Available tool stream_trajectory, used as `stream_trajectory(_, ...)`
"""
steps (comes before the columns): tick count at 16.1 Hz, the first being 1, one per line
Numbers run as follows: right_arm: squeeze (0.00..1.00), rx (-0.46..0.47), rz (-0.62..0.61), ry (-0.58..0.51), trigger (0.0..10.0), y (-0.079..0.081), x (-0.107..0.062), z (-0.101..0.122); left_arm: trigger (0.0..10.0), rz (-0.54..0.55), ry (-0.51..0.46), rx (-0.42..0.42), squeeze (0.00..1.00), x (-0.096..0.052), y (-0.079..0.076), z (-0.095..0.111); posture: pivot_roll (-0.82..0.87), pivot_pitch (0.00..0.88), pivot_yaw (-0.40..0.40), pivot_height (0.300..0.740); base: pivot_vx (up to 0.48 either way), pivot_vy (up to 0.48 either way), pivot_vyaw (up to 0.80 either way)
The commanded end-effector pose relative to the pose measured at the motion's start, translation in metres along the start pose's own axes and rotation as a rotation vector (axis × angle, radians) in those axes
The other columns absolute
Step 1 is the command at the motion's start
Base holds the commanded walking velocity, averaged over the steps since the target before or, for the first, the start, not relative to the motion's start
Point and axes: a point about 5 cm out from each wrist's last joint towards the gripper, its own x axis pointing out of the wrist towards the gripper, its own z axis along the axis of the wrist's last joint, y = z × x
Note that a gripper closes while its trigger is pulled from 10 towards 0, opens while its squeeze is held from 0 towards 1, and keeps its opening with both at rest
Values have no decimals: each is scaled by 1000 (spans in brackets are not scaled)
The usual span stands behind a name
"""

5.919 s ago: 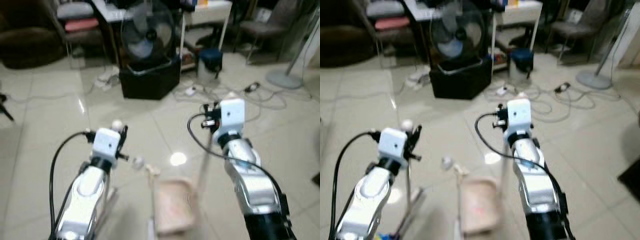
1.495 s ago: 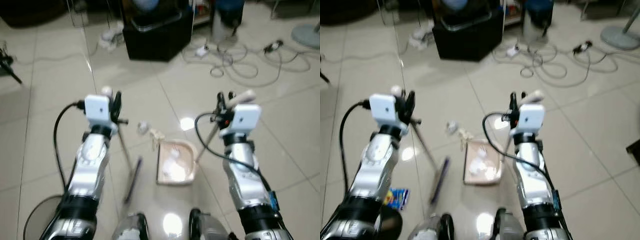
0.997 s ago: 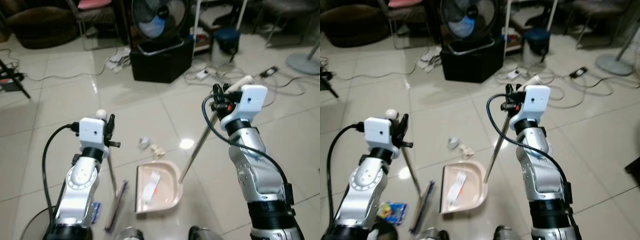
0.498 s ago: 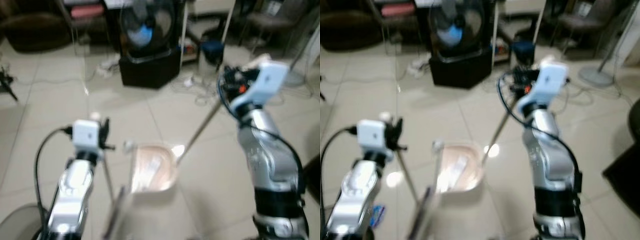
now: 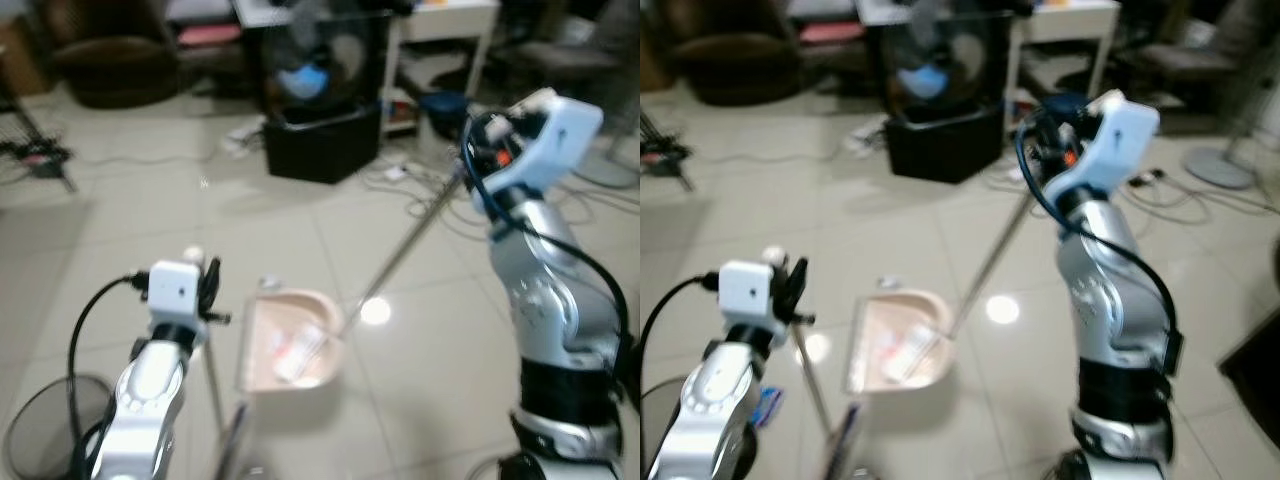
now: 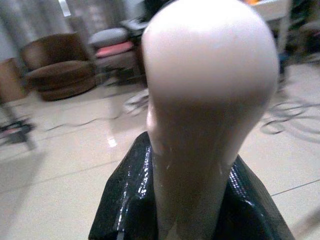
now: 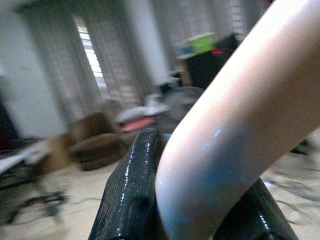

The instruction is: Sweep floor

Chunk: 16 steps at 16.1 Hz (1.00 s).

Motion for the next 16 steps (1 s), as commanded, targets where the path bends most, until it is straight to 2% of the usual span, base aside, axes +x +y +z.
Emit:
stream_trajectory(1,0,36,43,-61,10000,9,2,17,10000,-5,-28,40,0,-2,2,6,-38,0,58,740,0,0,788)
stream_trajectory(3,0,32,69,-74,10000,13,7,23,10000,-20,-39,73,0,-4,0,5,-33,0,53,740,0,0,788)
stream_trajectory(7,0,30,100,-90,10000,19,12,29,10000,-19,-39,62,0,-4,-3,7,-32,0,41,740,0,0,772)
stream_trajectory(12,0,51,89,-75,10000,19,17,25,10000,-6,-39,88,0,-5,-6,6,-28,0,22,740,0,0,763)
stream_trajectory(16,0,54,74,-63,10000,18,16,20,10000,-13,-56,99,0,2,-7,12,-31,0,36,740,266,0,763)
